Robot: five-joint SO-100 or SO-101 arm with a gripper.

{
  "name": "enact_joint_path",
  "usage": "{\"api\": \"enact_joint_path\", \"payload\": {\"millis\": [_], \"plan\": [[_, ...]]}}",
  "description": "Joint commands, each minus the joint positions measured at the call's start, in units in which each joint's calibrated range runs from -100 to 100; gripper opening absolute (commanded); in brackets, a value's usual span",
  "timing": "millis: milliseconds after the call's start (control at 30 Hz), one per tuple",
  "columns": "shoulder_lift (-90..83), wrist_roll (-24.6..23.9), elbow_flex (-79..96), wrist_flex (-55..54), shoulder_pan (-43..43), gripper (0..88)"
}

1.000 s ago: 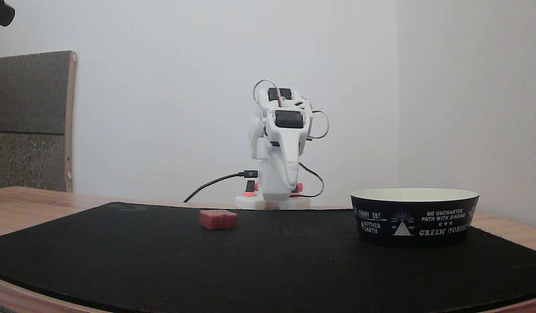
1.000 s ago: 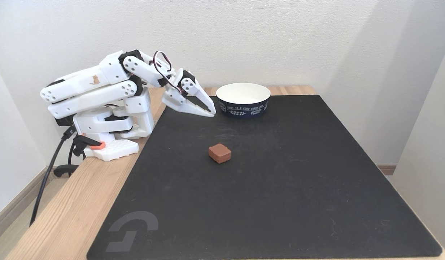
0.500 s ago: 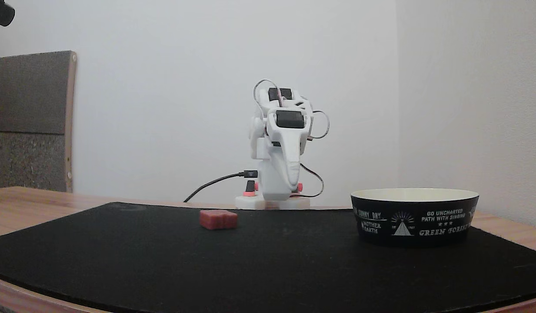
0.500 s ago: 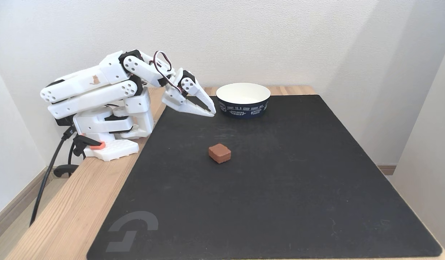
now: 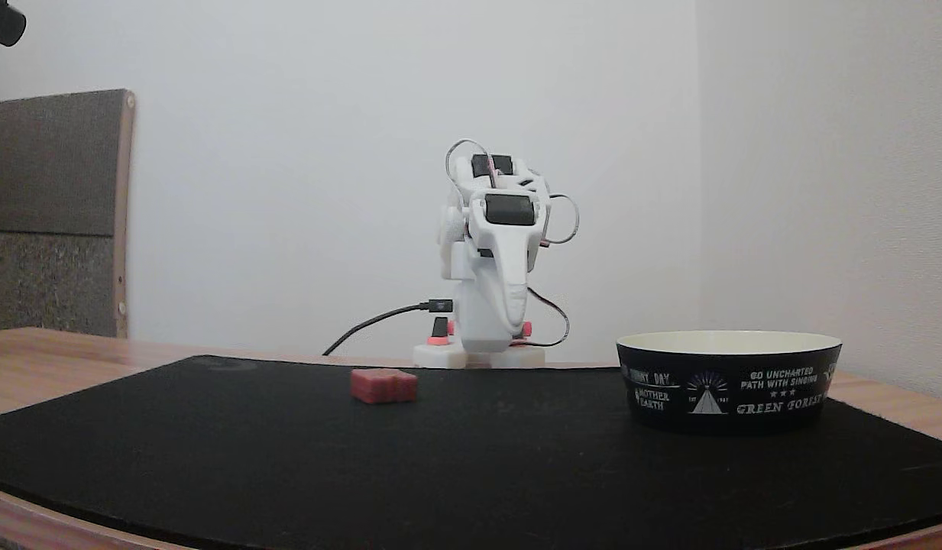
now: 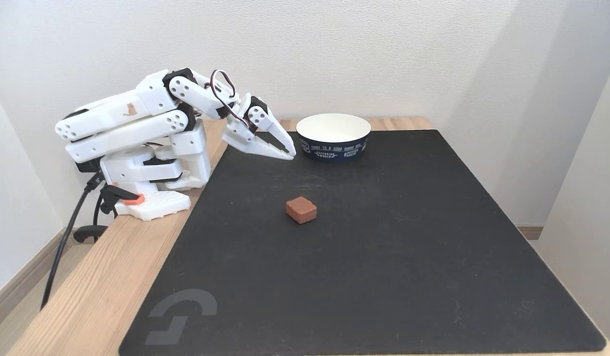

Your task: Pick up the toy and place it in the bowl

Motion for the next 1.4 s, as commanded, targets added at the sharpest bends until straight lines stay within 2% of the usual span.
{"api": "enact_joint_path", "payload": {"millis": [0, 67, 233, 500, 567, 667, 700, 833, 867, 967, 1000, 1067, 1167, 1367], "plan": [[-0.2, -0.2, 0.7, -1.2, 0.2, 2.4], [-0.2, -0.2, 0.7, -1.3, 0.0, 6.1], [-0.2, -0.2, 0.7, -1.3, 0.3, 28.2], [0.5, -0.2, 0.4, -1.7, 1.2, 30.0], [2.2, -0.1, -1.0, -1.7, 4.7, 30.5], [8.8, -0.1, -7.8, -1.8, 7.2, 30.5], [16.2, 1.1, -14.7, -1.3, 7.8, 30.5], [32.8, 8.7, -27.0, 0.7, 9.8, 30.0], [40.6, 12.1, -32.5, 2.4, 11.5, 29.9], [49.6, 18.4, -39.3, 6.7, 15.3, 29.9], [54.9, 23.9, -43.6, 10.4, 19.3, 29.9], [59.4, 29.6, -48.3, 12.8, 24.6, 29.9], [65.6, 35.7, -57.9, 13.5, 33.4, 29.9], [76.7, 46.9, -62.1, 12.7, 39.4, 29.9]]}}
